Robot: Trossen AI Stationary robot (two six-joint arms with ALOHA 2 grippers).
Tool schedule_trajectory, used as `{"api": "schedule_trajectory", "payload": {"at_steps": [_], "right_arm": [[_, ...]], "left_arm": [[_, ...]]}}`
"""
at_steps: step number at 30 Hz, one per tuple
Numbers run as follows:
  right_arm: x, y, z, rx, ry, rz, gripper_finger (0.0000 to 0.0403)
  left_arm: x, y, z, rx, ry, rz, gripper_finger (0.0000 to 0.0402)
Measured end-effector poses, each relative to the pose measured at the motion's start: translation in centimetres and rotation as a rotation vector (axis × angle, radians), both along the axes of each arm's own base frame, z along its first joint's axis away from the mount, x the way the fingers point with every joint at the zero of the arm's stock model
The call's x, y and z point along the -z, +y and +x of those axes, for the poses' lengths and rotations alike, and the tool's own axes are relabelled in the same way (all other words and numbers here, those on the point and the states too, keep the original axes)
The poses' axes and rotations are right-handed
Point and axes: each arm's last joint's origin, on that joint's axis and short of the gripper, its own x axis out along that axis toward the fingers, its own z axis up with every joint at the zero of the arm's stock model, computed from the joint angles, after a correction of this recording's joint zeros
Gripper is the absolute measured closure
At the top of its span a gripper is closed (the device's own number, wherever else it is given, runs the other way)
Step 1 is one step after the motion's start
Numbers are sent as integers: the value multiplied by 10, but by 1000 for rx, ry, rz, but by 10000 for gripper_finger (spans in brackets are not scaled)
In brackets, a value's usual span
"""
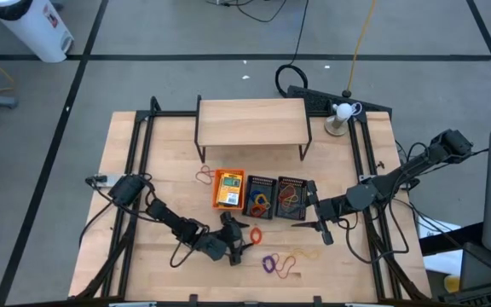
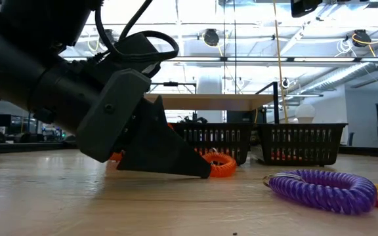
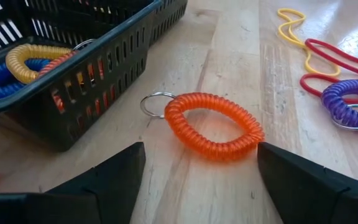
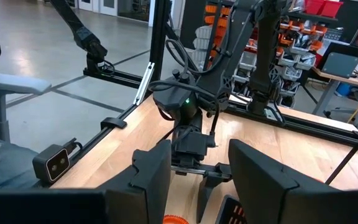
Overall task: Pick & Place Office Desk Supplies
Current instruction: Put the orange spring keychain into the left black bin
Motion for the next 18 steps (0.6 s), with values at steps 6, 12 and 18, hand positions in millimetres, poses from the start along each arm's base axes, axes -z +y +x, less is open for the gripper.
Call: {"api": "schedule_trajectory", "payload": {"at_steps": [6,12,18], "right_arm": [[0,0,0,0,0,0,252],[0,0,0,0,0,0,252],[0,0,0,0,0,0,252]], "left_arm": [[-3,-1,5,16,-4,-7,79],[-11,0,18,80,-6,-19,77],[-10,8,23,73,15,-37,78]]}}
